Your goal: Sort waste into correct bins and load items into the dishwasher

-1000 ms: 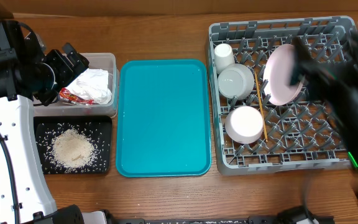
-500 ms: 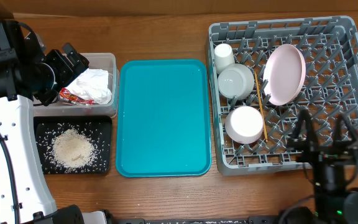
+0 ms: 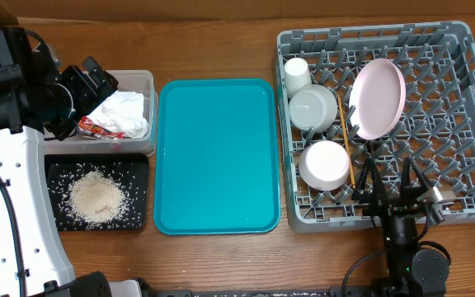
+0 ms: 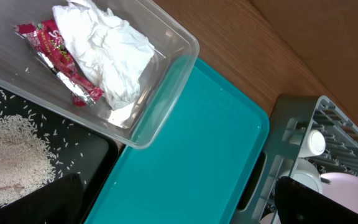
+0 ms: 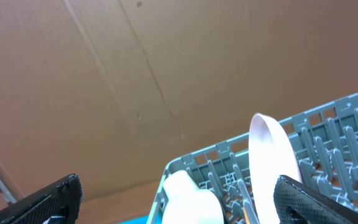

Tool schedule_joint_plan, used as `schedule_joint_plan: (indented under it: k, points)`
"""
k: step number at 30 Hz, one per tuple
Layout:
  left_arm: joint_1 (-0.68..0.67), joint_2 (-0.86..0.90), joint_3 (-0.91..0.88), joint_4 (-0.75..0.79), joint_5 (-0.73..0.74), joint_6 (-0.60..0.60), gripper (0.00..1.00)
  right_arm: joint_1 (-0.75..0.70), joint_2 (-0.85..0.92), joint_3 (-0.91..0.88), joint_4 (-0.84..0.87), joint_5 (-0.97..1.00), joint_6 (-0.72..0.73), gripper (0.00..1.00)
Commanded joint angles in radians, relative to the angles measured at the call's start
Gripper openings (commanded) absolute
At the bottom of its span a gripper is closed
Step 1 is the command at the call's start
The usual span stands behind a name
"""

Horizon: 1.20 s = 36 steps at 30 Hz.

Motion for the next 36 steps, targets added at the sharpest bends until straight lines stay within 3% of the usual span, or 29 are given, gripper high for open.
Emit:
schedule_joint_plan:
  k: [1, 11, 36]
  points:
    - [-0.002, -0.016, 0.021, 0.002, 0.007, 0.0, 1.0, -0.012, -0.026, -0.04, 0.0, -0.01, 0.01, 1.0]
    - [-0.002, -0.016, 0.021, 0.002, 0.007, 0.0, 1.0, -0.024, -0.026, -0.039, -0.221, -0.069, -0.1, 1.0]
    - [-0.002, -0.016, 0.021, 0.002, 0.007, 0.0, 1.0, -0.024, -0.026, -0.039, -0.224, -0.069, -0.099, 1.0]
